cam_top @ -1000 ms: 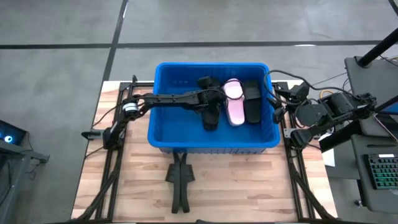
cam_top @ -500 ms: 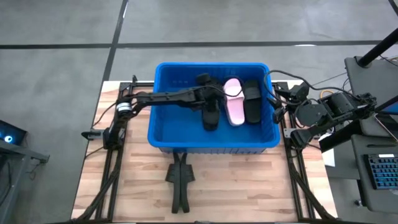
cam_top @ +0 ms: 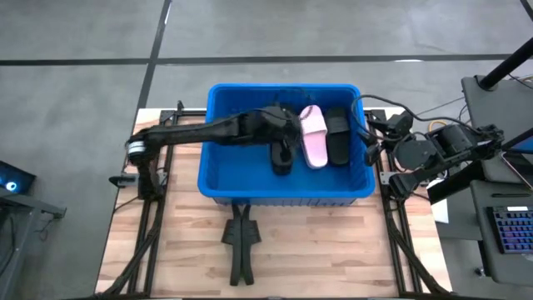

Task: Pick and place slides into bin
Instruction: Put the black slide into the blue bin

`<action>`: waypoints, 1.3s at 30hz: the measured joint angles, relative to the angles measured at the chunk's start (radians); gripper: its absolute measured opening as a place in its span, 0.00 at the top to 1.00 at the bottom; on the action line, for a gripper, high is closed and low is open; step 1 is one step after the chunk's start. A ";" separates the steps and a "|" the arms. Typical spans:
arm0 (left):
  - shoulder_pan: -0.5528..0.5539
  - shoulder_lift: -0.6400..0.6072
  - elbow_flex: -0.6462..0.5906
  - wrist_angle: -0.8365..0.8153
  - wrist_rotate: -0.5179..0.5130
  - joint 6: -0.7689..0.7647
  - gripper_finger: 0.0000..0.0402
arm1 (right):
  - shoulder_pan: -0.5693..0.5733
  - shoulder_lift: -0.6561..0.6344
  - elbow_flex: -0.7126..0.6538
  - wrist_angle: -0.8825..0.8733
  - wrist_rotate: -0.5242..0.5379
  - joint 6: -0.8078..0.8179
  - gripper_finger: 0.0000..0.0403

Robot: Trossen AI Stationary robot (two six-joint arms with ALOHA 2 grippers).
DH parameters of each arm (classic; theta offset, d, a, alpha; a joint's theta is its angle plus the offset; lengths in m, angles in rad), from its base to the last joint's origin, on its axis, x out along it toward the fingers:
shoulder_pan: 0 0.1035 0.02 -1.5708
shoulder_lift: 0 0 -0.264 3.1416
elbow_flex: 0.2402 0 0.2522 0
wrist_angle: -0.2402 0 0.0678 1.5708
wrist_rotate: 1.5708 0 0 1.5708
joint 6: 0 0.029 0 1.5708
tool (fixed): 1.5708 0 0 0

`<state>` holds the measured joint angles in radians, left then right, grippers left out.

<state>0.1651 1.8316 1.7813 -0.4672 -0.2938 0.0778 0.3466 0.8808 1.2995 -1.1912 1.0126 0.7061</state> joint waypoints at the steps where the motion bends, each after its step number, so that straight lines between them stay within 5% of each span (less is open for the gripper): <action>1: -0.012 -0.030 0.000 -0.004 0.039 -0.031 0.04 | 0.000 0.003 0.000 0.000 0.000 0.000 0.44; 21: -0.349 -0.428 -0.027 -0.231 0.076 -0.399 0.04 | 0.000 0.026 0.000 -0.002 -0.069 0.132 0.44; 29: -0.577 -0.408 -0.077 -0.442 -0.218 -0.537 0.04 | 0.000 0.060 0.000 -0.001 -0.127 0.155 0.44; 39: -0.797 -0.389 -0.279 -0.561 -0.277 -0.956 0.04 | 0.000 0.146 0.000 -0.001 -0.129 0.177 0.44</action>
<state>-0.6322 1.4425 1.5019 -1.0285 -0.5709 -0.8784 0.3466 1.0270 1.2991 -1.1919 0.8837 0.8829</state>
